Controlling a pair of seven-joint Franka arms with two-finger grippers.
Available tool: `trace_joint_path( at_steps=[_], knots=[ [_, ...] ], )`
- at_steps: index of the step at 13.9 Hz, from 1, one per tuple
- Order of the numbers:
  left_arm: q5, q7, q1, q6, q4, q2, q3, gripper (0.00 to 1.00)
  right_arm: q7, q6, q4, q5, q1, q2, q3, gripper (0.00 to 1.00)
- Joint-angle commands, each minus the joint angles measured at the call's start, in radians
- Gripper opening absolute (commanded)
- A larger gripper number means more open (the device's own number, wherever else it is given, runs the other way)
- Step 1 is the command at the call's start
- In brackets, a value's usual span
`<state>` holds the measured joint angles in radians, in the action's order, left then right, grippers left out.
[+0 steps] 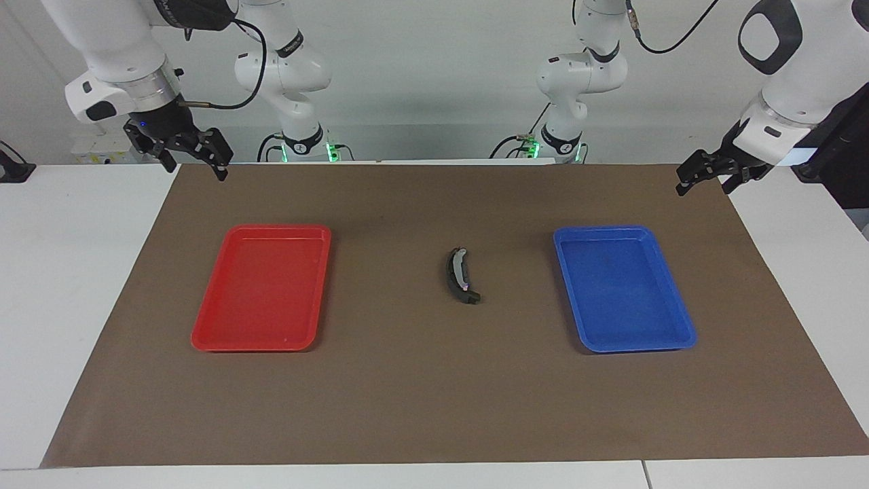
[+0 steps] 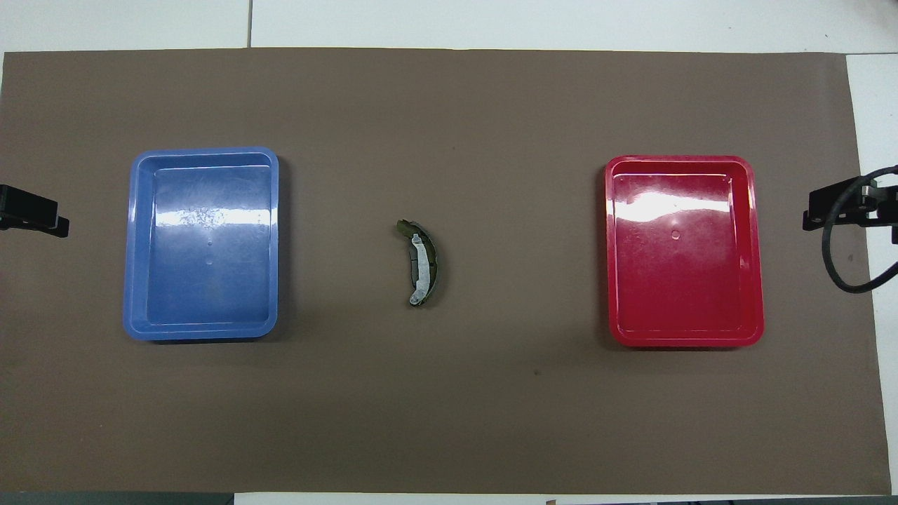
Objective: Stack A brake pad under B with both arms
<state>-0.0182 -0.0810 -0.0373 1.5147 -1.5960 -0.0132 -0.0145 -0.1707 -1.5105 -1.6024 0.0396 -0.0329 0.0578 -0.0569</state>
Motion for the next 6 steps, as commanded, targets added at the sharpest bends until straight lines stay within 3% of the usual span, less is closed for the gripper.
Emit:
trace_joint_path(
  at_steps=[1, 6],
  knots=[
    [-0.009, 0.007, -0.010, 0.013, -0.027, 0.021, 0.005, 1.00, -0.015, -0.007, 0.012, -0.021, 0.005, -0.007, 0.006, 0.99],
    [-0.009, 0.007, -0.010, 0.013, -0.027, 0.021, 0.005, 1.00, -0.013, -0.007, 0.013, -0.024, 0.005, -0.006, 0.014, 0.99]
  ],
)
